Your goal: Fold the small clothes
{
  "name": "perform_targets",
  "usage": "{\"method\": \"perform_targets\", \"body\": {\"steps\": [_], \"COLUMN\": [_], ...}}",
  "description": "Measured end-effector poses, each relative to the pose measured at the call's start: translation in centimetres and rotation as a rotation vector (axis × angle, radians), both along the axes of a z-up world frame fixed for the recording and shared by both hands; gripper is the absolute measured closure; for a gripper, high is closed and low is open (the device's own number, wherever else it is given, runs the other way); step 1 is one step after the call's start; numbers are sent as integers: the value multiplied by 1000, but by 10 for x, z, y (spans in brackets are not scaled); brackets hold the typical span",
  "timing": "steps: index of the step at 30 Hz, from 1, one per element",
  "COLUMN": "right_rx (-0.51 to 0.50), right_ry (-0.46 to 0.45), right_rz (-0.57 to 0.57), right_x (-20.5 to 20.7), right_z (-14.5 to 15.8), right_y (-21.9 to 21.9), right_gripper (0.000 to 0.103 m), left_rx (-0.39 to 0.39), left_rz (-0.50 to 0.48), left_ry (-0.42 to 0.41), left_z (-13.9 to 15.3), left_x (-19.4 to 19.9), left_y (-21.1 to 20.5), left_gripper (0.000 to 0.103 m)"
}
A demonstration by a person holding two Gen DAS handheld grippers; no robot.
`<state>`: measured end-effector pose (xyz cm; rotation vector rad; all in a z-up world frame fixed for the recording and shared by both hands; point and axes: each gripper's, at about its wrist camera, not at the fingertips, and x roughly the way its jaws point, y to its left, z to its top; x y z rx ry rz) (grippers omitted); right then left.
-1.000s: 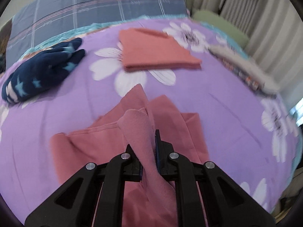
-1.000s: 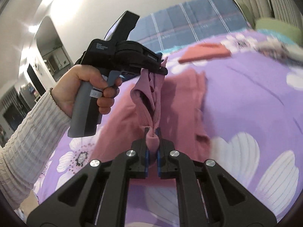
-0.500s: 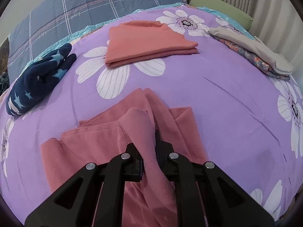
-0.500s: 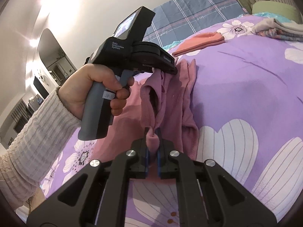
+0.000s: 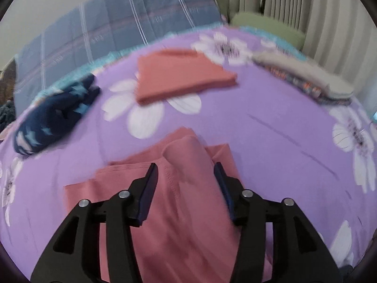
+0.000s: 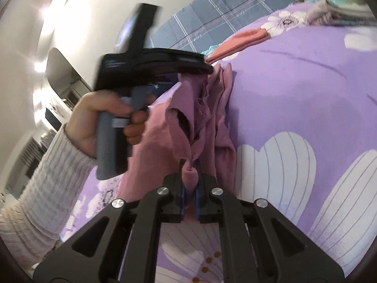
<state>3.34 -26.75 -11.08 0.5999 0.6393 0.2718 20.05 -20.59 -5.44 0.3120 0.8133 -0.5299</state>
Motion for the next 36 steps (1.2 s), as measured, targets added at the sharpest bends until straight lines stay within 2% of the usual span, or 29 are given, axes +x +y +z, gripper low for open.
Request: {"method": "perform_targets", "body": {"steps": [1, 3, 6, 9, 12, 16, 19, 23, 28, 31, 33, 36], "right_rx": [14, 27, 50, 52, 25, 6, 7, -2, -3, -23, -74, -158], "right_ry": [-8, -12, -3, 4, 7, 9, 5, 12, 40, 88, 120, 146], "right_rz": [16, 27, 27, 26, 21, 11, -3, -27, -56, -74, -95, -111], "right_x": [0, 0, 2, 3, 3, 2, 2, -1, -3, -4, -9, -18], "right_z": [-1, -1, -3, -3, 0, 8, 14, 22, 24, 14, 6, 0], "right_y": [0, 0, -2, -1, 2, 5, 6, 6, 7, 4, 3, 2], "right_gripper": [97, 97, 97, 97, 97, 97, 97, 97, 97, 97, 96, 95], "left_rx": [-31, -73, -75, -73, -58, 43, 100, 102, 208, 241, 225, 185], "left_rz": [-11, -41, -29, -4, -7, -60, -54, 11, 40, 129, 188, 208], "left_ry": [-47, -94, -133, -116, -58, -47, -70, -126, -222, -246, -237, -205], "left_z": [12, 24, 25, 13, -10, -38, -50, -47, -57, -56, -51, -47], "left_x": [-15, -41, -87, -122, -157, -186, -186, -177, -183, -179, -177, -176], "left_y": [14, 40, 94, 139, 169, 169, 159, 149, 134, 148, 163, 178], "left_gripper": [42, 37, 33, 32, 32, 32, 32, 32, 32, 32, 32, 30]}}
